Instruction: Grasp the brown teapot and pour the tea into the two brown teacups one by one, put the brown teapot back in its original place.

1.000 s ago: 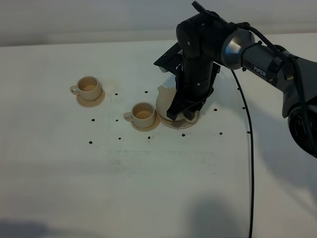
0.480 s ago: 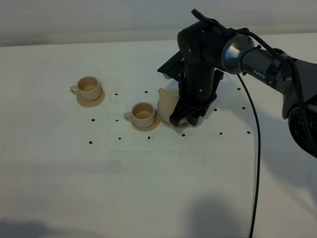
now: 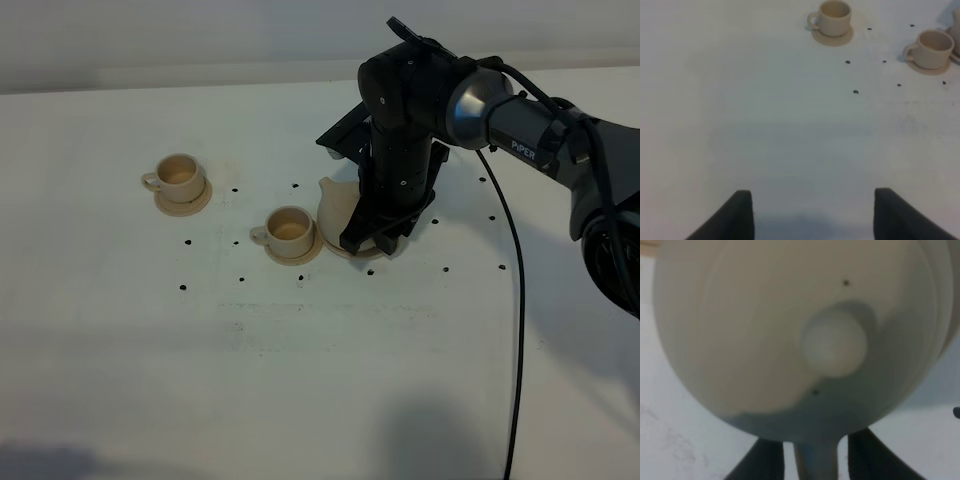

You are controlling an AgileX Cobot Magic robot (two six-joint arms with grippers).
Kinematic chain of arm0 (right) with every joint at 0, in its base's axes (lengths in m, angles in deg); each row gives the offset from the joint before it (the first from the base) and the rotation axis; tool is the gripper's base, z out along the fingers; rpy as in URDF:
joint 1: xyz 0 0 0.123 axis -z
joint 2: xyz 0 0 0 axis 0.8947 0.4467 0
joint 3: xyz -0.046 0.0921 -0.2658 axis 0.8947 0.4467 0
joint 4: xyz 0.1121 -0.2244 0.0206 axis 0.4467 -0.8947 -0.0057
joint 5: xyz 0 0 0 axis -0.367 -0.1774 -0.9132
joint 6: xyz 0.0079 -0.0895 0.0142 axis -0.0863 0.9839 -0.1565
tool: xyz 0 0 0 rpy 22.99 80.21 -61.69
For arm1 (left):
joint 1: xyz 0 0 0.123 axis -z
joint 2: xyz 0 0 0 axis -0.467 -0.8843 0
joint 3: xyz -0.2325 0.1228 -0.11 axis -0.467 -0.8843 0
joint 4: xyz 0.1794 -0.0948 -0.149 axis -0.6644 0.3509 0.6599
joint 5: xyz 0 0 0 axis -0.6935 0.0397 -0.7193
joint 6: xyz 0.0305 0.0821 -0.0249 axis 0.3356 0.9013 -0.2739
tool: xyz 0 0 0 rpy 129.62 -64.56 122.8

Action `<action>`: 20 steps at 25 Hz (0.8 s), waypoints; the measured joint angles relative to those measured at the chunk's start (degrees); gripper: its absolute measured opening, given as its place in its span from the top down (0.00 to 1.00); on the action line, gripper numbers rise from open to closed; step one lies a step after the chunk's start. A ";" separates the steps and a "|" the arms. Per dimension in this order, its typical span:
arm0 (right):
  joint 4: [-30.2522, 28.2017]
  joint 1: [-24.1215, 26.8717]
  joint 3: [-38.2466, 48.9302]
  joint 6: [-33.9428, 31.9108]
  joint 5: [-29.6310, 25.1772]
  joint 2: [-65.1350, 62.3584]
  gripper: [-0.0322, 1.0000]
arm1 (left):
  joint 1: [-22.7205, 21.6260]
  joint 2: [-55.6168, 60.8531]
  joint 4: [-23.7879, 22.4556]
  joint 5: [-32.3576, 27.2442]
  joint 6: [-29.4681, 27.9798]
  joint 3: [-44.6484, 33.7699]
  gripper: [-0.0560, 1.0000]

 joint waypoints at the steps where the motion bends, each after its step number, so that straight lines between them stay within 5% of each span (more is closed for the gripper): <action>1: -0.08 0.00 0.00 0.12 0.00 0.00 0.68 | 0.00 0.00 0.00 0.00 0.00 0.00 0.48; 20: -1.56 0.06 -1.17 2.08 -0.08 -0.34 0.68 | 0.00 0.00 0.00 0.00 0.00 0.00 0.48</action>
